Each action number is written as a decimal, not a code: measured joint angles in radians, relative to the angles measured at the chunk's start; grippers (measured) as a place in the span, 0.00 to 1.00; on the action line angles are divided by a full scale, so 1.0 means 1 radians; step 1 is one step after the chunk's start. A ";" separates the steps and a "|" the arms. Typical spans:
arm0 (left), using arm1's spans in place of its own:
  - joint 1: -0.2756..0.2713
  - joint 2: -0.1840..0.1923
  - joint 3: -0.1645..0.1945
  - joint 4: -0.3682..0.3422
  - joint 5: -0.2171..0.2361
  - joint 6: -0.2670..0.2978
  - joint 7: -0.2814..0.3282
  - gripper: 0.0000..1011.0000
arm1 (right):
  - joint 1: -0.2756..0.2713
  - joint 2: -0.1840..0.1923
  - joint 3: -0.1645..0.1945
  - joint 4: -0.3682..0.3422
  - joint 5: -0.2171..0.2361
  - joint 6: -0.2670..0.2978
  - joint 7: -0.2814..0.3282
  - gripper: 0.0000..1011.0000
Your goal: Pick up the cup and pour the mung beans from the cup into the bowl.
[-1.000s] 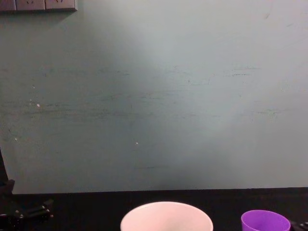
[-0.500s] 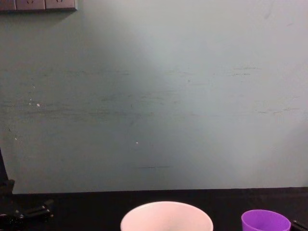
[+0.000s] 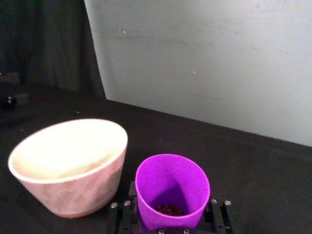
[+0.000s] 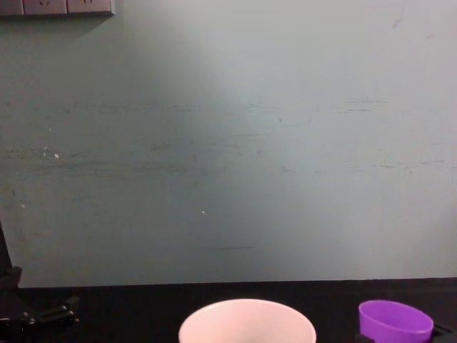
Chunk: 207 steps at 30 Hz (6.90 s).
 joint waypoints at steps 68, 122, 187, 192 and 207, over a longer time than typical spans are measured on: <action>0.000 0.000 0.000 0.000 0.000 0.000 0.000 0.99 | 0.024 -0.006 0.067 -0.185 -0.052 0.120 0.007 0.73; 0.000 0.000 0.000 0.000 0.000 0.000 0.000 0.99 | 0.024 -0.006 0.067 -0.185 -0.052 0.120 0.007 0.73; 0.000 0.000 0.000 0.000 0.000 0.000 0.000 0.99 | 0.222 0.074 -0.098 -0.188 -0.565 0.235 0.000 0.73; 0.000 0.000 0.000 0.000 0.000 0.000 0.000 0.99 | 0.258 0.063 -0.134 -0.171 -0.628 0.239 0.017 0.73; 0.000 0.000 0.000 0.000 0.000 0.000 0.000 0.99 | 0.327 0.037 -0.229 -0.137 -0.808 0.241 0.063 0.73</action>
